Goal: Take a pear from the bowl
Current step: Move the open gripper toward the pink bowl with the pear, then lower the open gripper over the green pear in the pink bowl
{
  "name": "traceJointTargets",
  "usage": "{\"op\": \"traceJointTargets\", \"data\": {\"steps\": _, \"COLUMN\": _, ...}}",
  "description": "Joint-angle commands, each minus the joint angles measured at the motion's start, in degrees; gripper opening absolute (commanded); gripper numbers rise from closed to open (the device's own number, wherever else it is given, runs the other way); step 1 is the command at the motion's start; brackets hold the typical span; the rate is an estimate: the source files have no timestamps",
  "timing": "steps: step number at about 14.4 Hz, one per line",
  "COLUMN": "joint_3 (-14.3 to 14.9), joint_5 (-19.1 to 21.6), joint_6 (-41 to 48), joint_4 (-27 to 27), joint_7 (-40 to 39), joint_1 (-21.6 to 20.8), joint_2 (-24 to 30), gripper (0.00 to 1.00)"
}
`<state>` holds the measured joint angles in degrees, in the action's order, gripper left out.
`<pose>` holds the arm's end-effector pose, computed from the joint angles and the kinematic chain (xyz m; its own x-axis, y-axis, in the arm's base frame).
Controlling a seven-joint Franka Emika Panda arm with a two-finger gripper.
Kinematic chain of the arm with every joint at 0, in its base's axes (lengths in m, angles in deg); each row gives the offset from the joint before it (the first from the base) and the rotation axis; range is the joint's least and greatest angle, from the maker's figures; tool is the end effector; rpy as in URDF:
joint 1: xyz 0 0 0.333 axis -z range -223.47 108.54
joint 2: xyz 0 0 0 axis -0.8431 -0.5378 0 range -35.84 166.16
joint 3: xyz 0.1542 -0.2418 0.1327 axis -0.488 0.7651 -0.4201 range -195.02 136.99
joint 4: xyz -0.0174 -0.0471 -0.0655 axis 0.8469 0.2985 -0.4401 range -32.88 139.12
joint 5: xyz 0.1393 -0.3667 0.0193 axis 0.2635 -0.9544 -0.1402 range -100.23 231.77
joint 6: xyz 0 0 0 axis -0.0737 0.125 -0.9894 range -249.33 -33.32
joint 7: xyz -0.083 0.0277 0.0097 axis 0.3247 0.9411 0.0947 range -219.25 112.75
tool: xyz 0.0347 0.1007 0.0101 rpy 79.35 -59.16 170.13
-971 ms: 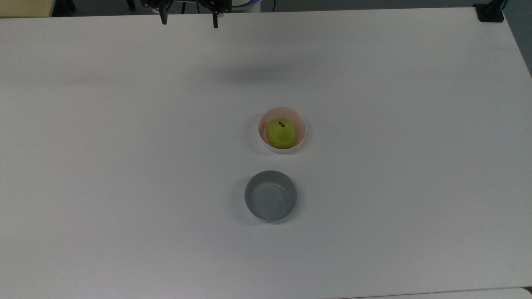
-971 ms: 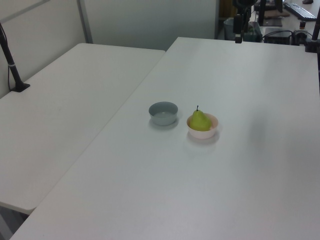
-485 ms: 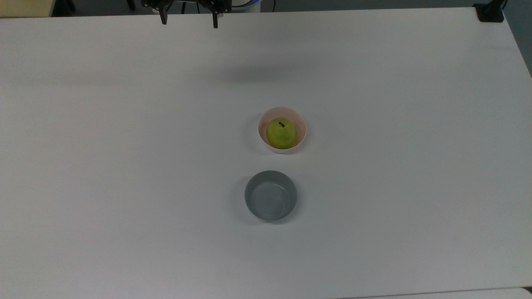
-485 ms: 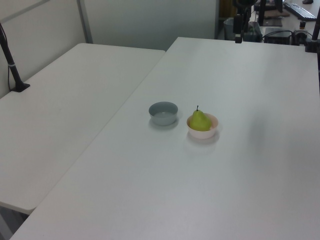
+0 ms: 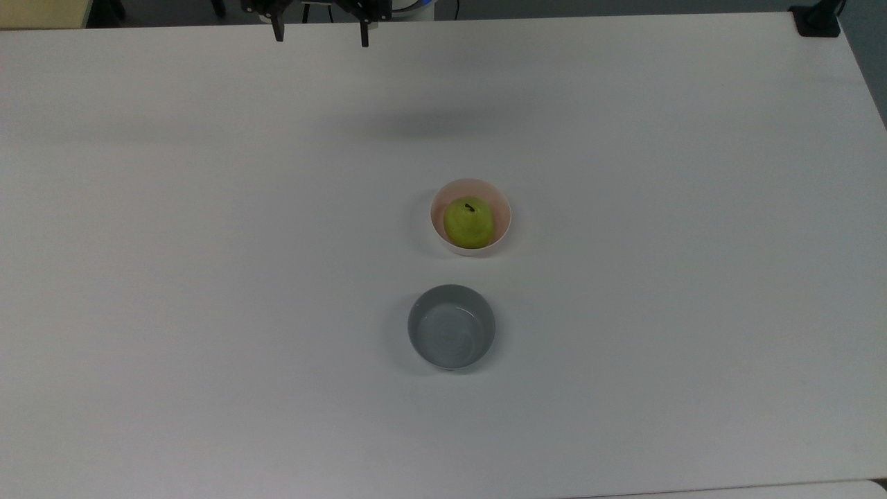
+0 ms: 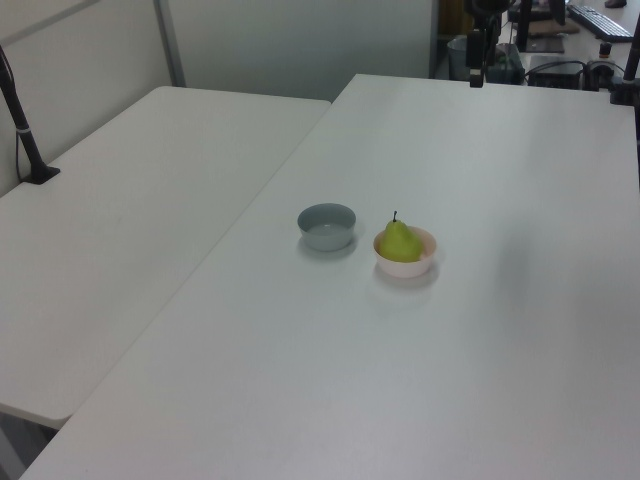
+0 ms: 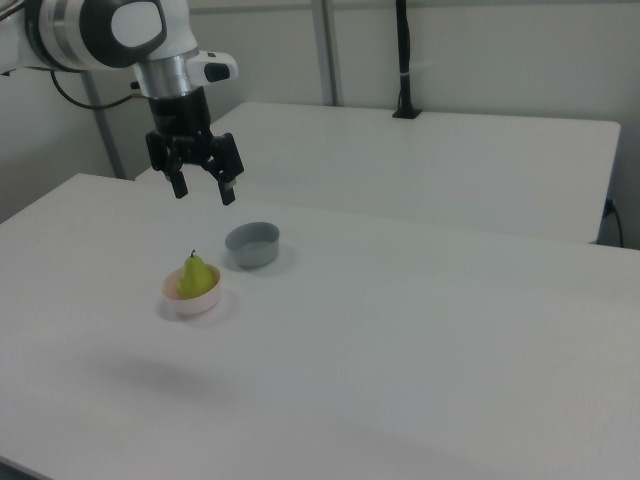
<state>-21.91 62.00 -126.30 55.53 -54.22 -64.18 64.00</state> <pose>0.5623 -0.0099 0.5966 0.9995 0.0122 -0.0288 0.0142 -0.9976 0.0678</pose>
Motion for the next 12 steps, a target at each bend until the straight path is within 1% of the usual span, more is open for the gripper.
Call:
{"op": "traceJointTargets", "data": {"steps": 1, "joint_3": -0.25, "joint_5": 0.08, "joint_6": 0.75, "joint_4": -1.17, "joint_7": -0.26, "joint_1": -3.56, "joint_2": -0.16, "gripper": 1.00}}
{"op": "traceJointTargets", "data": {"steps": 2, "joint_3": -0.25, "joint_5": 0.08, "joint_6": 0.83, "joint_4": -1.17, "joint_7": -0.17, "joint_1": -5.22, "joint_2": -0.16, "gripper": 1.00}}
{"op": "traceJointTargets", "data": {"steps": 6, "joint_3": -0.34, "joint_5": 0.34, "joint_6": 0.57, "joint_4": -1.17, "joint_7": 0.89, "joint_1": -9.36, "joint_2": -0.60, "gripper": 1.00}}
{"op": "traceJointTargets", "data": {"steps": 8, "joint_3": -0.34, "joint_5": 1.39, "joint_6": 0.31, "joint_4": -1.26, "joint_7": 0.98, "joint_1": -12.08, "joint_2": -1.91, "gripper": 1.00}}
{"op": "traceJointTargets", "data": {"steps": 10, "joint_3": -0.34, "joint_5": 2.80, "joint_6": -3.10, "joint_4": -2.05, "joint_7": 1.06, "joint_1": -13.40, "joint_2": -2.79, "gripper": 1.00}}
{"op": "traceJointTargets", "data": {"steps": 12, "joint_3": -0.34, "joint_5": 2.89, "joint_6": -3.65, "joint_4": -2.05, "joint_7": 0.98, "joint_1": -14.11, "joint_2": -4.37, "gripper": 1.00}}
